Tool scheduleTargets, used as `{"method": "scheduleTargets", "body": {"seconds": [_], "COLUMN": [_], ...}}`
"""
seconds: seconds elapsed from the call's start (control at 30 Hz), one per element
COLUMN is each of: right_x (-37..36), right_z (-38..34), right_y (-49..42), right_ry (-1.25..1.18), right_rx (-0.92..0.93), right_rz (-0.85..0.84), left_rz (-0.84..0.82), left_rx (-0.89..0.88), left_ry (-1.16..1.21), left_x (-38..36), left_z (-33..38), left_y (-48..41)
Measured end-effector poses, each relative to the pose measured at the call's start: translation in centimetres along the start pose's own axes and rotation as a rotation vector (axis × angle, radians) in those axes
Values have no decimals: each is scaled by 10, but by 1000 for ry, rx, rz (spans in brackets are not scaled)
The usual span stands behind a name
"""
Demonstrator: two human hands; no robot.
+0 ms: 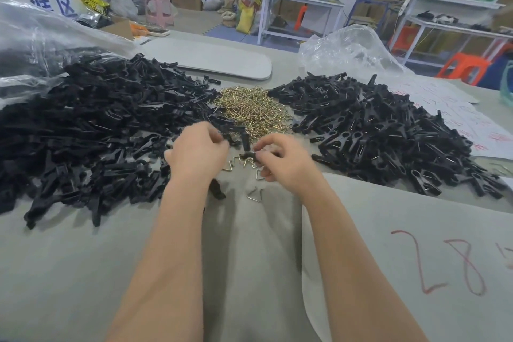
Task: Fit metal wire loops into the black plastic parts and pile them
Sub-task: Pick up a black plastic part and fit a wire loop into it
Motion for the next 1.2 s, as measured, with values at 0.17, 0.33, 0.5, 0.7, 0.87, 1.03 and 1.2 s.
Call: {"method": "scheduleTargets", "body": {"seconds": [0.17,0.33,0.5,0.7,0.87,1.03,1.2], "right_x": [-46,-54,-69,-44,11,20,16], "right_z": [-20,-16,-13,-6,13,22,18], "right_y": [12,8,12,2,-5,-6,-6], "right_ry": [366,411,510,194,-823,-1139,-1168], "right_rx": [198,202,280,134,-136,-243,-206], "right_rz": [-73,-68,-83,76,230,241,225], "left_rz": [230,282,268,209,-139,-148,-159], "left_rx": [-42,7,25,-98,-534,-575,-390], "left_ry": [541,707,761,701,443,354,565], "left_x": [7,2,-1,-5,-25,-41,-43], "left_z": [7,4,3,10,38,43,41], "left_y": [0,0,-2,-3,14,21,18]}}
Point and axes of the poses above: each hand's wrist, its own y-axis away from the middle knuckle, its own x-axis out of the back of the hand, z = x × y, the point moved 4 cm from there along -y, towards the middle knuckle, and after that the axes turned 2 degrees about y, right-handed, at the moved point
